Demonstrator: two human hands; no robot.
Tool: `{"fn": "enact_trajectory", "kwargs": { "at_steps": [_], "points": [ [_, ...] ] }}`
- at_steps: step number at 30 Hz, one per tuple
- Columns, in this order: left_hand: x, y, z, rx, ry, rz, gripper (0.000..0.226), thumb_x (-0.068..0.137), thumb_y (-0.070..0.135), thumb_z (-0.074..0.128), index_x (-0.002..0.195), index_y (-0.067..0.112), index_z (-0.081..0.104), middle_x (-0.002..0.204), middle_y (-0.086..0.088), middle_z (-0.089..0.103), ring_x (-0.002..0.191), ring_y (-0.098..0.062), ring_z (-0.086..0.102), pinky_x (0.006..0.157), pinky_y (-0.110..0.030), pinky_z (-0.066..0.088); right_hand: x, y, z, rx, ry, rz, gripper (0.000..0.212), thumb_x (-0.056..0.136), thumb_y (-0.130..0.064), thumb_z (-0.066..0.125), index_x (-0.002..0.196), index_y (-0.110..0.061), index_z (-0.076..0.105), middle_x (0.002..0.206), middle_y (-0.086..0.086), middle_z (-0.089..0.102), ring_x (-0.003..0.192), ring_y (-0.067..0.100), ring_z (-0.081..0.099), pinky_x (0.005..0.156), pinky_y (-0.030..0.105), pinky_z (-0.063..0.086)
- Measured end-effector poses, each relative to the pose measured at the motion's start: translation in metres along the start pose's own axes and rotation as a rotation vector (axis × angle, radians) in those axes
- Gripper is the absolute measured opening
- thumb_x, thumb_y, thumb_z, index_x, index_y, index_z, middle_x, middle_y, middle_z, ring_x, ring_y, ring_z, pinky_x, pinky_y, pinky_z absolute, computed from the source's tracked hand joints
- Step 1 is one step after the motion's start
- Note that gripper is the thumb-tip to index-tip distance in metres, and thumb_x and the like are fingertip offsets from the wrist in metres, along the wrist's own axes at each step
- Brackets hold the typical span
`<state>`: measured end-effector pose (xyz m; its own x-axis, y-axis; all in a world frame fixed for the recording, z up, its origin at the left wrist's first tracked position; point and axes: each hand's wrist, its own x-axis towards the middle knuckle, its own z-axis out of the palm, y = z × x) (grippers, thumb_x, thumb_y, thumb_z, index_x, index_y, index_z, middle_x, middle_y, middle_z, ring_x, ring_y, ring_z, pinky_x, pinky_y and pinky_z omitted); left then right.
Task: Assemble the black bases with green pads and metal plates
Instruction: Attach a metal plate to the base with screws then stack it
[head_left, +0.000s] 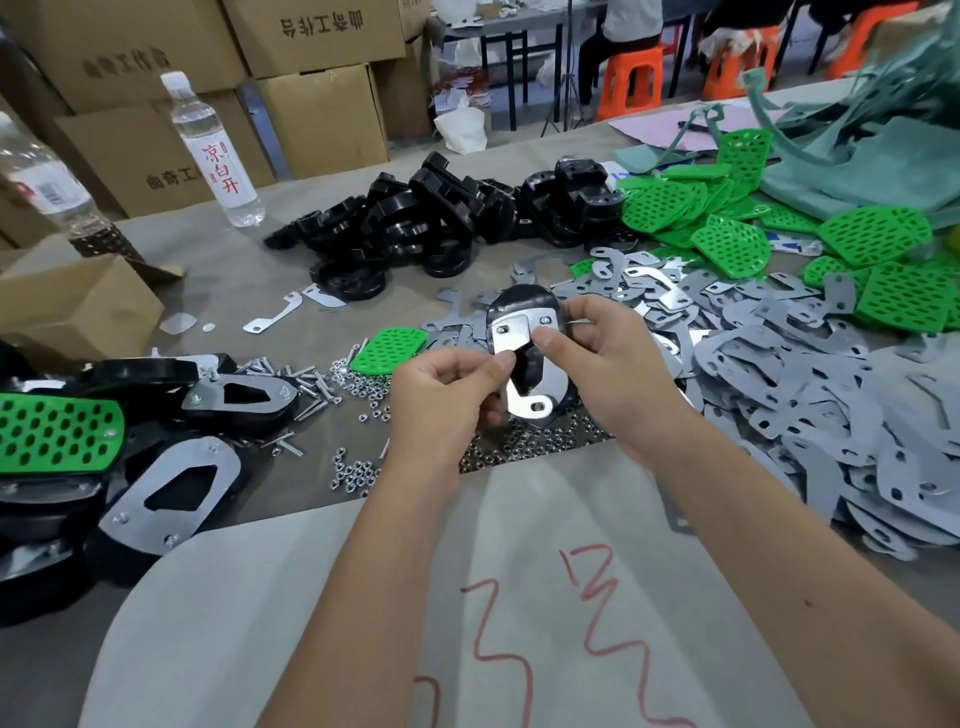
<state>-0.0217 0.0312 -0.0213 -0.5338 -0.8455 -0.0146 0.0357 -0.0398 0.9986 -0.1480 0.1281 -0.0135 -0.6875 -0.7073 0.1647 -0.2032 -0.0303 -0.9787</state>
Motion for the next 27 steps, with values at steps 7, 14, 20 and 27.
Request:
{"fn": "enact_trajectory", "kwargs": {
  "at_steps": [7,14,20,27],
  "points": [
    [-0.003,0.0,-0.002,0.119,0.027,0.126,0.023,0.088,0.01,0.081,0.069,0.007,0.068,0.058,-0.006,0.07,0.045,-0.012,0.057,0.044,-0.023,0.049,-0.001,0.002,0.002,-0.039,-0.047,-0.006,0.018,0.1,-0.024,0.068,0.111,-0.011,0.063,0.091,0.028,0.073,0.066,0.032,0.057,0.064,0.045,0.048],
    [0.001,0.002,-0.014,0.27,-0.027,0.248,0.024,0.084,0.019,0.081,0.069,0.011,0.064,0.068,-0.025,0.068,0.056,-0.028,0.052,0.055,-0.048,0.046,0.0,0.002,0.001,0.05,-0.055,0.014,0.02,0.099,-0.024,0.068,0.112,-0.009,0.064,0.093,0.019,0.077,0.092,0.055,0.067,0.082,0.066,0.057],
    [-0.001,0.002,-0.011,0.11,0.023,0.105,0.032,0.076,0.024,0.091,0.071,0.012,0.062,0.056,-0.008,0.058,0.043,-0.016,0.045,0.043,-0.022,0.036,-0.003,0.001,0.0,0.142,-0.062,-0.002,0.021,0.096,-0.025,0.068,0.108,-0.009,0.065,0.09,0.02,0.077,0.091,0.061,0.064,0.08,0.07,0.053],
    [-0.008,0.013,-0.013,-0.125,-0.178,-0.061,0.021,0.09,0.026,0.077,0.109,0.017,0.077,0.093,-0.005,0.078,0.074,-0.019,0.071,0.058,-0.031,0.054,-0.007,-0.007,0.003,0.266,-0.094,-0.024,0.025,0.088,-0.027,0.077,0.102,-0.007,0.07,0.087,0.012,0.078,0.076,0.031,0.076,0.066,0.04,0.061]
  ]
}}
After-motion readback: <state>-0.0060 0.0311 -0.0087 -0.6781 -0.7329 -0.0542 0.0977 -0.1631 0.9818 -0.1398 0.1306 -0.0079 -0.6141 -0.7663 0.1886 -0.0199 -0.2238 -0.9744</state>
